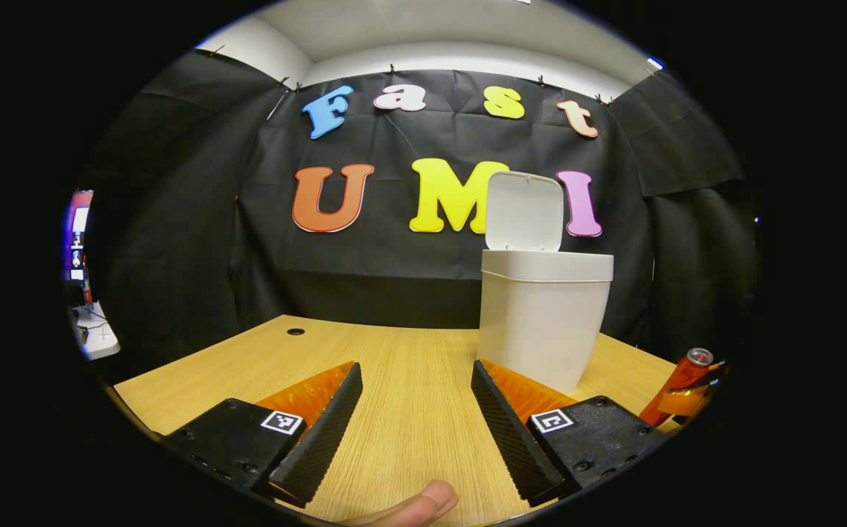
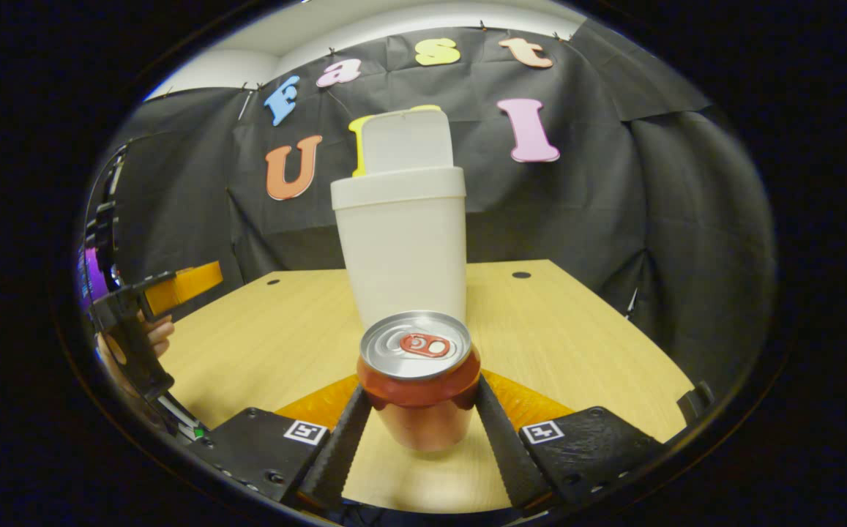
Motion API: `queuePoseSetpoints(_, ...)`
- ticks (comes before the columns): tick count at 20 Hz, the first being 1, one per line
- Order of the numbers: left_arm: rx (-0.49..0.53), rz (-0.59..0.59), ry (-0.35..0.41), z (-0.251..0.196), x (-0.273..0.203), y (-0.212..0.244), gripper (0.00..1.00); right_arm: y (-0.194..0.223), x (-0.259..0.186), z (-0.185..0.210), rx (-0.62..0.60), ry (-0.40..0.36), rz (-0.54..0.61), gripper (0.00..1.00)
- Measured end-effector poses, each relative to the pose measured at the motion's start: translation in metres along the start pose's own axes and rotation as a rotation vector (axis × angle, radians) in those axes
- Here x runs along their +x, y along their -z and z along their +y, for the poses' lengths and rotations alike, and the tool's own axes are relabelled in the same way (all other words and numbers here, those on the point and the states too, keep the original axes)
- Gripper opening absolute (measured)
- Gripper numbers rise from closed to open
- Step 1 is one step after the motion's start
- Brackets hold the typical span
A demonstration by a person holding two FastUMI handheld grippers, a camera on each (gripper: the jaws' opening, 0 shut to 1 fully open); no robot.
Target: Press the lid of the desktop garbage bin to open it, pick up the crumpled paper on the desktop and throw it into the bin, then pick up the pop can on the desktop and drop it into the bin, and finally close the garbage bin lid.
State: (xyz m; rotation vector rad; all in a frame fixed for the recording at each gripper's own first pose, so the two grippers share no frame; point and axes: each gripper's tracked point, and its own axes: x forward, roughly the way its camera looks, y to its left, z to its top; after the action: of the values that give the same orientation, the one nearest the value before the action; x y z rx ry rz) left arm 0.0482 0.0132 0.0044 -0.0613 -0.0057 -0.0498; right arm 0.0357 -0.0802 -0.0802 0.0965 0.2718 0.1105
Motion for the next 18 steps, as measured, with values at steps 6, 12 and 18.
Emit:
queuePoseSetpoints(6,0.016,-0.024,-0.001,0.017,-0.017,-0.005,0.97,-0.057,-0.011,0.025,-0.023,-0.017,-0.058,0.81)
queuePoseSetpoints(12,0.019,-0.031,0.002,0.025,-0.019,-0.010,0.97,-0.146,-0.007,0.043,-0.035,-0.018,-0.108,0.81)
queuePoseSetpoints(18,-0.027,-0.033,-0.001,0.036,-0.024,-0.017,0.97,-0.256,0.019,0.062,-0.079,-0.018,-0.187,0.81)
